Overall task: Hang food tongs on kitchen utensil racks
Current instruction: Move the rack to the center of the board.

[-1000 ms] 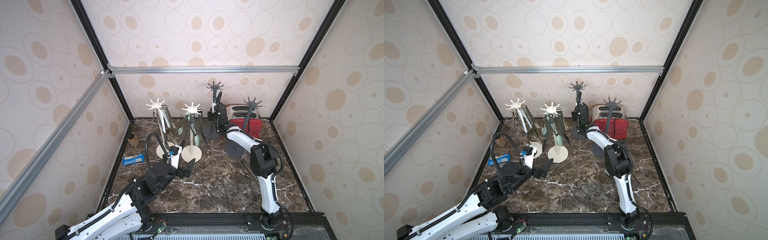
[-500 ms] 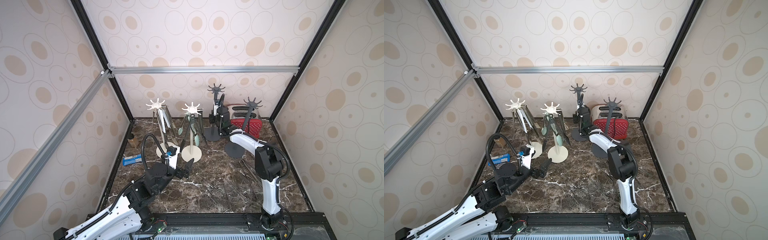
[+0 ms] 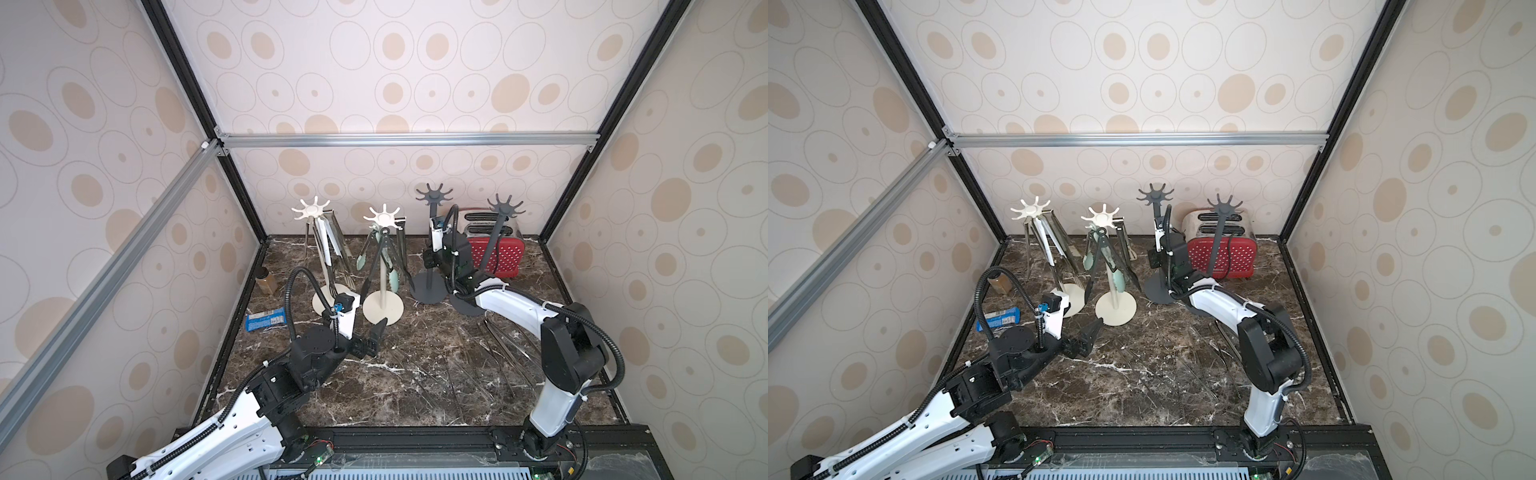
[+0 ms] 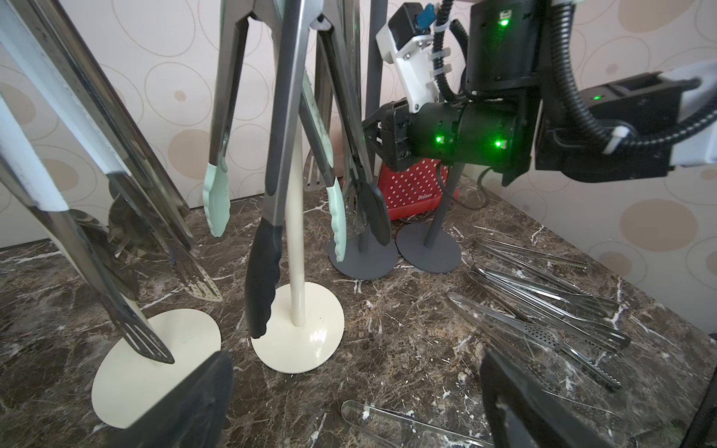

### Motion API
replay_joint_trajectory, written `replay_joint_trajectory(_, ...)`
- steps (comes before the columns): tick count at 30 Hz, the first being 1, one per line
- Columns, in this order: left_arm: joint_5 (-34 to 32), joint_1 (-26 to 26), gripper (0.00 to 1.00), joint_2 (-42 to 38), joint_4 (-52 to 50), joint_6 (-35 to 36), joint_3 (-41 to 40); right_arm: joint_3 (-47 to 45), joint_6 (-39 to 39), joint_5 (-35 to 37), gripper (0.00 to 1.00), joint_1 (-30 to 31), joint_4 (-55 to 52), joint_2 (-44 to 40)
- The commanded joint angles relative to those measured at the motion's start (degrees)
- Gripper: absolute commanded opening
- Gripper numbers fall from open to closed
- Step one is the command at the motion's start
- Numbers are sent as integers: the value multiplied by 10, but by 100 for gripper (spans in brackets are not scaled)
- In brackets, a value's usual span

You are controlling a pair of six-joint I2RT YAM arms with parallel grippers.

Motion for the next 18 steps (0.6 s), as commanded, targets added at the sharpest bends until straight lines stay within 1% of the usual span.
replay_joint_trajectory(1, -10, 5, 98, 0, -9, -6, 8, -18, -5, 18, 0, 10, 99, -59)
replay_joint_trajectory(9, -7, 4, 98, 18, -5, -5, 12, -98, 26, 27, 0, 22, 103, -122)
replay_joint_trajectory(18, -2, 5, 98, 28, 0, -8, 14, -164, 41, 52, 0, 40, 102, -164)
